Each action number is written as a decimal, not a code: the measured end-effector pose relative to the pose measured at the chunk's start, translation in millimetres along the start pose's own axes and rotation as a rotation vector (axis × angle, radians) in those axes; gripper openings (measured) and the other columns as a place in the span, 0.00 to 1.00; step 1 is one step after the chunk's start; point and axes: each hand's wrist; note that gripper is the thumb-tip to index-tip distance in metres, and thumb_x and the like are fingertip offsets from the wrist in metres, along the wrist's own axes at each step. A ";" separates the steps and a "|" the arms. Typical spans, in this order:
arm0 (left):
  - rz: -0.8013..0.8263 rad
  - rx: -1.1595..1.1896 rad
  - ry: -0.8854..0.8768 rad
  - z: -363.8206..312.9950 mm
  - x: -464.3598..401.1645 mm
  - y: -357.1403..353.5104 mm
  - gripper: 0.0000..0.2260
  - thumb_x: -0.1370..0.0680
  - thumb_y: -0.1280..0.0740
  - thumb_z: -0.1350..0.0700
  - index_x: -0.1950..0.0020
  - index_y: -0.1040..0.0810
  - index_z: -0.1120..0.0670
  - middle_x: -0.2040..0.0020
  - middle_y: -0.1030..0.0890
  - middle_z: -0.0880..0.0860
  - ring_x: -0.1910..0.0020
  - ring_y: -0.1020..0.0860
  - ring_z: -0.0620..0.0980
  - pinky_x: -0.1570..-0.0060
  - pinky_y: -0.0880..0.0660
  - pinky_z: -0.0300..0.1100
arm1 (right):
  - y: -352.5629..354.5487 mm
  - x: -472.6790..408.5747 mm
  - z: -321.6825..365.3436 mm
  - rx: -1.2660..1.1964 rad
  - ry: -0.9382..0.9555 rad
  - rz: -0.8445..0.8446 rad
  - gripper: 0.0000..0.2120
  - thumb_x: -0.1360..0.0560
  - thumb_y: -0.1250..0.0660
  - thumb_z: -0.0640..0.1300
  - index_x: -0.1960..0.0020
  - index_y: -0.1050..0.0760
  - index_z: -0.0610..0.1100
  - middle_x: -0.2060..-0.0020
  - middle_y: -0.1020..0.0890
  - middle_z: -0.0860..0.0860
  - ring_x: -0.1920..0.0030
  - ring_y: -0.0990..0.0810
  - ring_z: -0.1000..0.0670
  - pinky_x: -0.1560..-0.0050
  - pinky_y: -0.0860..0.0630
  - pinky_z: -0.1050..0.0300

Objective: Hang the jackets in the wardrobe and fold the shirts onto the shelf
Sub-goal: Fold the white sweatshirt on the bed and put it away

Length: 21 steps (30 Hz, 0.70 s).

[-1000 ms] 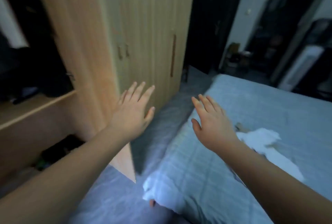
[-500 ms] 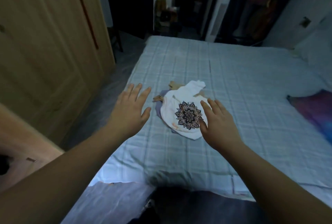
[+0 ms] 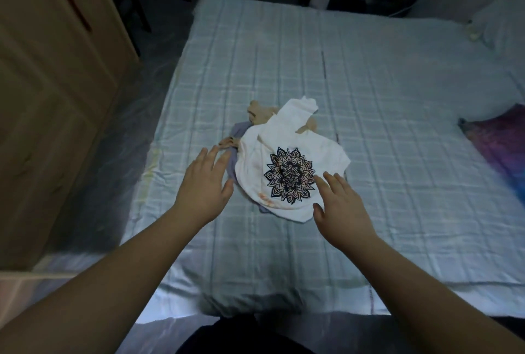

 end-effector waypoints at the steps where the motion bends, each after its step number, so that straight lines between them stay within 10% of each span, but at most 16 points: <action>1: 0.020 0.008 0.014 8.5 -14.4 -7.1 0.29 0.23 0.43 0.46 0.23 0.37 0.55 0.25 0.35 0.62 0.26 0.37 0.66 0.31 0.35 0.60 | -9.7 -17.6 1.5 -0.012 0.003 0.023 0.31 0.28 0.31 0.44 0.26 0.33 0.43 0.28 0.29 0.42 0.28 0.33 0.39 0.30 0.34 0.43; 21: 0.203 0.261 0.442 82.1 -130.4 -169.0 0.30 0.22 0.37 0.56 0.21 0.42 0.54 0.23 0.38 0.58 0.23 0.42 0.58 0.25 0.41 0.54 | -185.0 -310.0 37.5 -0.099 0.221 0.408 0.32 0.26 0.36 0.39 0.23 0.38 0.48 0.25 0.36 0.44 0.26 0.39 0.41 0.30 0.34 0.44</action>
Point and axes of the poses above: each hand's wrist, its own x-axis away from the middle knuckle, its own y-axis out of the back of the hand, z = x × y
